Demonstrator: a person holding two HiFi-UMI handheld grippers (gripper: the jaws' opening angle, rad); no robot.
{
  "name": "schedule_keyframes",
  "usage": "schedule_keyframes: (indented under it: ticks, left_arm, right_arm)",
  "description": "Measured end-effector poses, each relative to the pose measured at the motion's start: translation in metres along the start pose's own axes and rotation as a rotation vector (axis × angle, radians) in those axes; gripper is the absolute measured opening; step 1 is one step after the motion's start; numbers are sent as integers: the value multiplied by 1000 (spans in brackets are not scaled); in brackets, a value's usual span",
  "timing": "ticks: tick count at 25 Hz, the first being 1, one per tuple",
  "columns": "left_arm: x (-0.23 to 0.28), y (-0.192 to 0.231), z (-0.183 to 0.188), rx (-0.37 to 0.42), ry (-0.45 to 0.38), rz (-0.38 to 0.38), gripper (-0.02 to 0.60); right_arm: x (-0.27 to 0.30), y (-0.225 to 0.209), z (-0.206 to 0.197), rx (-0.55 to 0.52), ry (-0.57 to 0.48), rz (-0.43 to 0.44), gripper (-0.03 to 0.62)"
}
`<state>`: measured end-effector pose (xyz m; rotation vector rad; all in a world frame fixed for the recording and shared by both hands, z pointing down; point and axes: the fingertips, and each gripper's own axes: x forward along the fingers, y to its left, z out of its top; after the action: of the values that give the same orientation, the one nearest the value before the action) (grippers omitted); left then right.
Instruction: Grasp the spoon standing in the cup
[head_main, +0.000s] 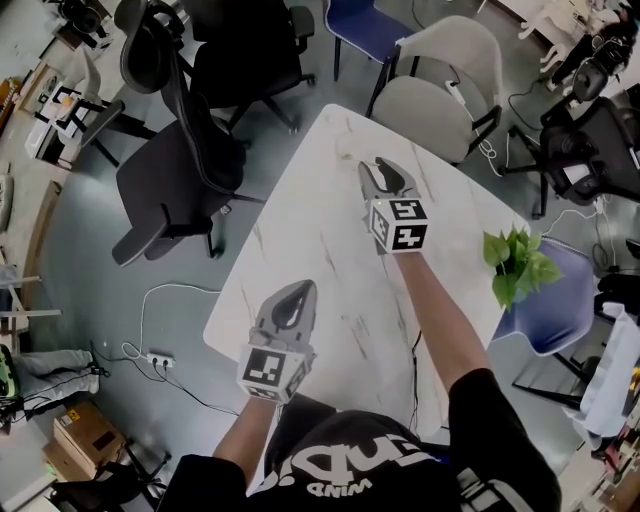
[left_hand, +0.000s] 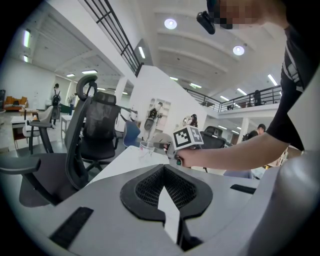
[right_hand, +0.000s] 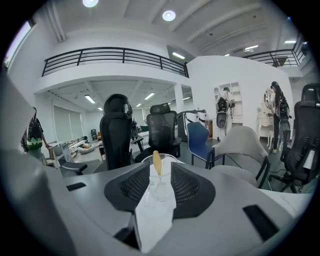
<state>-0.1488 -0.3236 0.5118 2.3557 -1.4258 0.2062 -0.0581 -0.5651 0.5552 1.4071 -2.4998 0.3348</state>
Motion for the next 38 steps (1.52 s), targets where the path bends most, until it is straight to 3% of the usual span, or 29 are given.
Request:
schedule_keyframes:
  ticks: [11,24,38]
  left_arm:
    - [-6,12,-6,-13,18,27,14]
    - [-8,15,-5,-12,5,35,14]
    - [-17,-2,9,-3,-23,9,14]
  right_arm:
    - [5,2,5,-28,0,-1,37]
    - [3,0,19,-60,-19,-18,35]
    - [-23,4,62,-95,-90,-22,35]
